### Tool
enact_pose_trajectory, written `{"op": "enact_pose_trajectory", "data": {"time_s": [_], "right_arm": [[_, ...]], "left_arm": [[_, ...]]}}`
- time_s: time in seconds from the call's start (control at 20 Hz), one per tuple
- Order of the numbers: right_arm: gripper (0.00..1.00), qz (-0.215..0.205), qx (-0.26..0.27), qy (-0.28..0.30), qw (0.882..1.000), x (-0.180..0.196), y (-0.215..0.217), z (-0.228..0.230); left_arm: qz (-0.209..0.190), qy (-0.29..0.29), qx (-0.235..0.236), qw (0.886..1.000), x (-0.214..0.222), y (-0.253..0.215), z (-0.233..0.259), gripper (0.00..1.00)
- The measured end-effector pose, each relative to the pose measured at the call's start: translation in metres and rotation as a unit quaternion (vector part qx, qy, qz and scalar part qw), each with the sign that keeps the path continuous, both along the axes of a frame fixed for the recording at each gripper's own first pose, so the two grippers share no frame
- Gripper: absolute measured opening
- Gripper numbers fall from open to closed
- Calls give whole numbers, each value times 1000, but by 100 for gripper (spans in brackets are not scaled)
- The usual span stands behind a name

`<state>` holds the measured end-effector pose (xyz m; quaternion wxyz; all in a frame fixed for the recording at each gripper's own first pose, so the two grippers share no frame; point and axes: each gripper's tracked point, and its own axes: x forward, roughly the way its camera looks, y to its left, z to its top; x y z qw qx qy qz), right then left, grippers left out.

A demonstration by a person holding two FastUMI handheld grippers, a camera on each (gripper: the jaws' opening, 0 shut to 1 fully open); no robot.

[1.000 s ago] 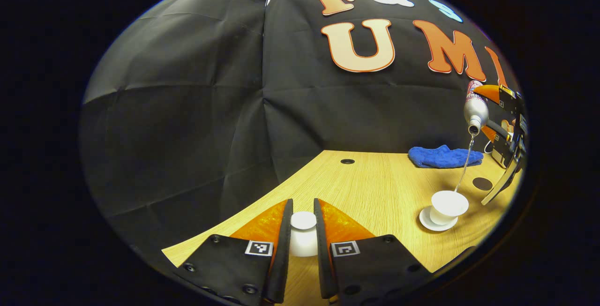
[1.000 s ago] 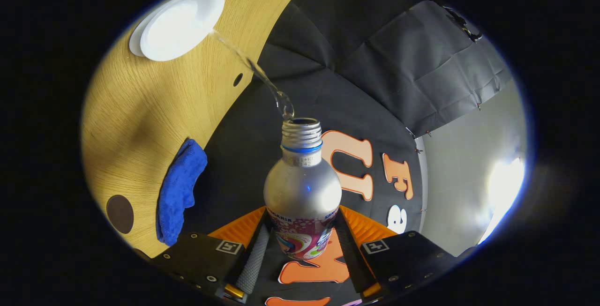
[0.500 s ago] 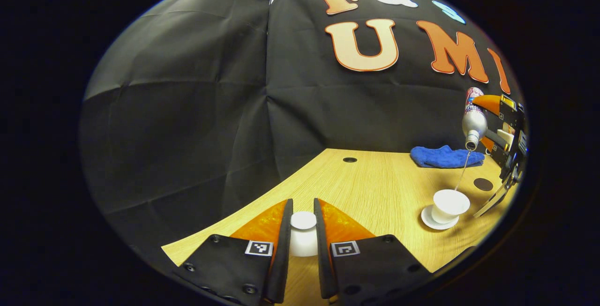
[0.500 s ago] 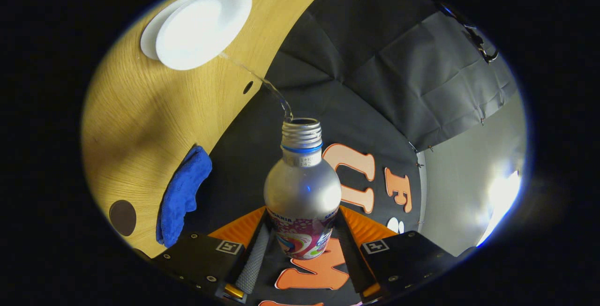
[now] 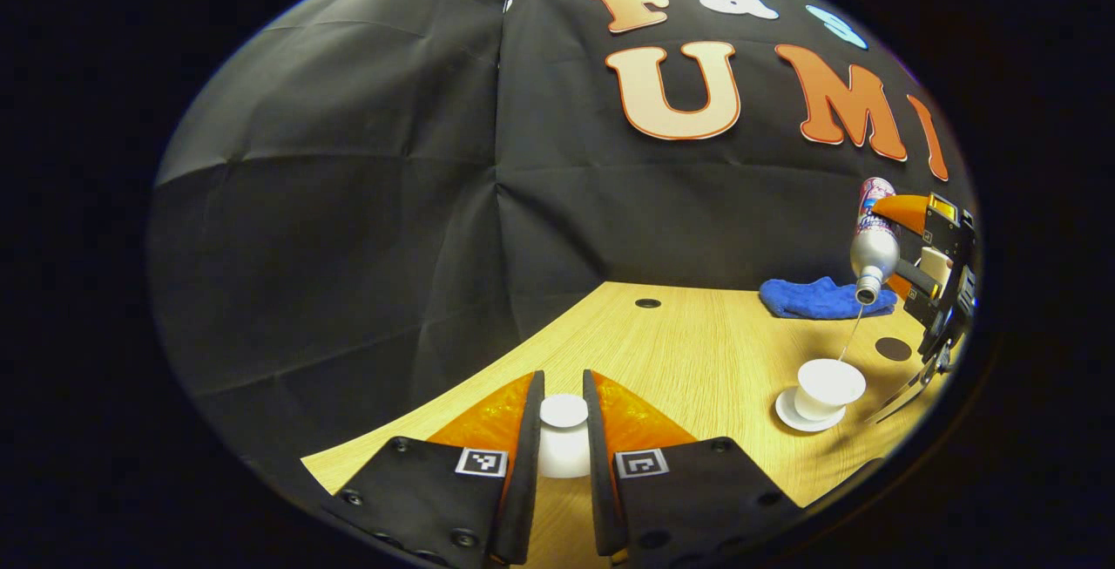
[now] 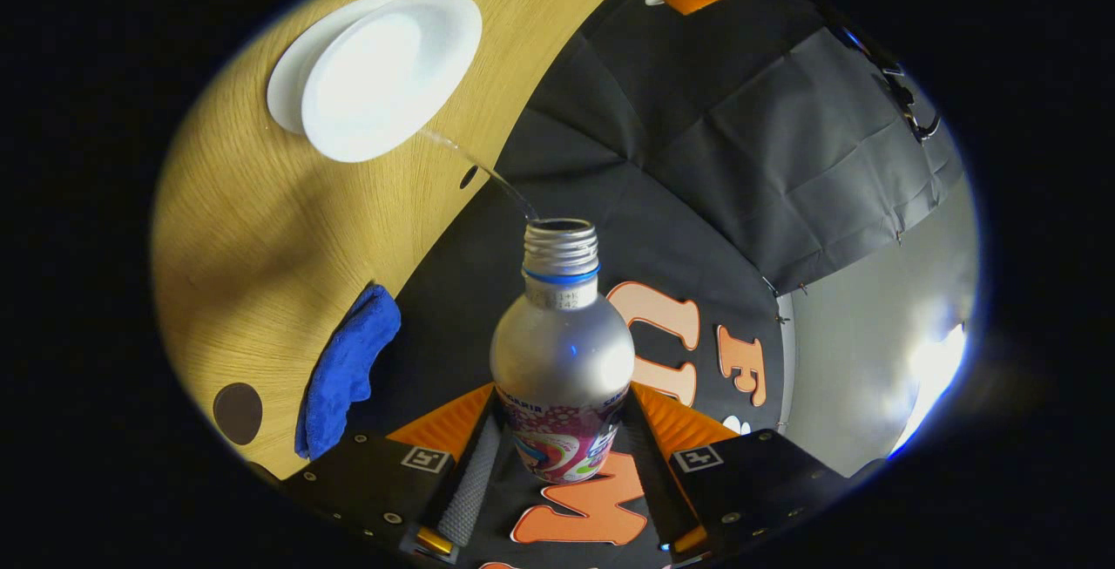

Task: Open the teacup lid with one hand, grasp the water bottle and pour water into the teacup with the other hand; after pouring, place the water bottle on the coaster and then close the teacup lid.

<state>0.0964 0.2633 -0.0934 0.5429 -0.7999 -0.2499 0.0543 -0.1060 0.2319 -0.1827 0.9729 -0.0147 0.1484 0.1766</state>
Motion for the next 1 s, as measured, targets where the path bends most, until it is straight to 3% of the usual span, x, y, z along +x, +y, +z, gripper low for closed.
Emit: {"op": "enact_pose_trajectory", "data": {"time_s": [0.2, 0.55, 0.9, 1.0], "right_arm": [[78, 0, 19, 20, 1000, -4, 2, -6], [78, -5, 110, 100, 989, -15, -1, -23], [78, -27, 266, 210, 941, -23, -24, -33], [78, -40, 313, 236, 919, -23, -38, -36]], "left_arm": [[-7, -10, 3, 1000, 0, -6, 7, 31], [-21, -35, 8, 999, 12, -28, 23, 31], [-47, -56, 13, 997, 28, -56, 47, 31], [-60, -61, 12, 996, 35, -69, 52, 31]]}}
